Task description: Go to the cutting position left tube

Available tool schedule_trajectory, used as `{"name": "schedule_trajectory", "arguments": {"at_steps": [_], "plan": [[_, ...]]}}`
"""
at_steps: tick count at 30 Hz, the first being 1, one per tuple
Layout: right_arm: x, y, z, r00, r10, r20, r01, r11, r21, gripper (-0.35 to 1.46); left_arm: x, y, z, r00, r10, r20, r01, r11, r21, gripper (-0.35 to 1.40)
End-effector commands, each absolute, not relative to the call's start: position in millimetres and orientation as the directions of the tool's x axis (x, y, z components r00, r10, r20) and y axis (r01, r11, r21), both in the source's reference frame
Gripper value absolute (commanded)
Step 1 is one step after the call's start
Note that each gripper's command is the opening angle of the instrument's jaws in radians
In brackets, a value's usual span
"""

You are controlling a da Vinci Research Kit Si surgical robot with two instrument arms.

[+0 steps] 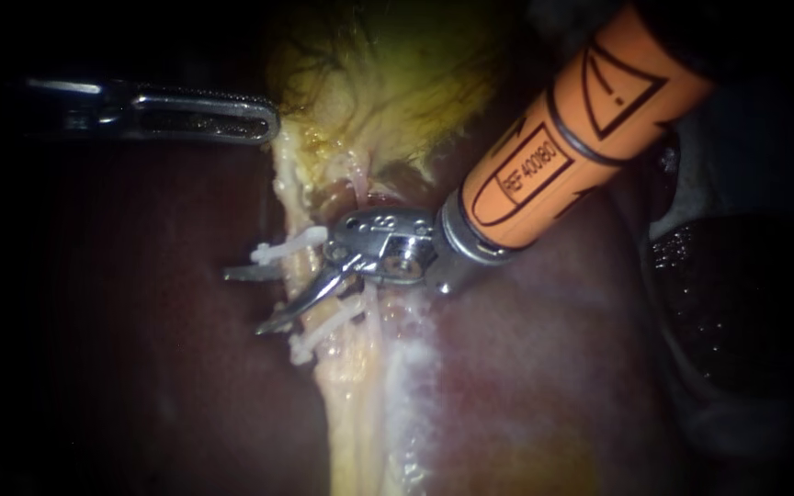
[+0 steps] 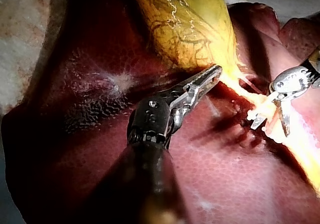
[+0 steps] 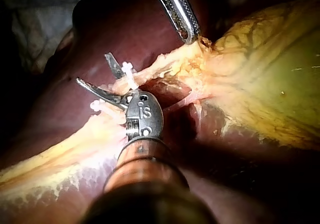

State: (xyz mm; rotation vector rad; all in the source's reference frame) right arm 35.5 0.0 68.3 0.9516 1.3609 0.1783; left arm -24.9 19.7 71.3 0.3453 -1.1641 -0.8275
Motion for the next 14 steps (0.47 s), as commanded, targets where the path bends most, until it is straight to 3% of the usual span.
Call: {"name": "schedule_trajectory", "arguments": {"at_steps": [1, 14], "plan": [[35.5, 0.0, 68.0, 0.255, 0.619, -0.742, 0.405, 0.629, 0.664, 1.02, -24.9, 19.7, 71.3, 0.151, -0.728, 0.669, 0.393, 0.665, 0.635, -0.35], [35.5, -0.1, 67.9, 0.255, 0.619, -0.743, 0.405, 0.629, 0.664, 1.02, -24.9, 19.7, 71.3, 0.151, -0.728, 0.669, 0.393, 0.665, 0.635, -0.35]]}}
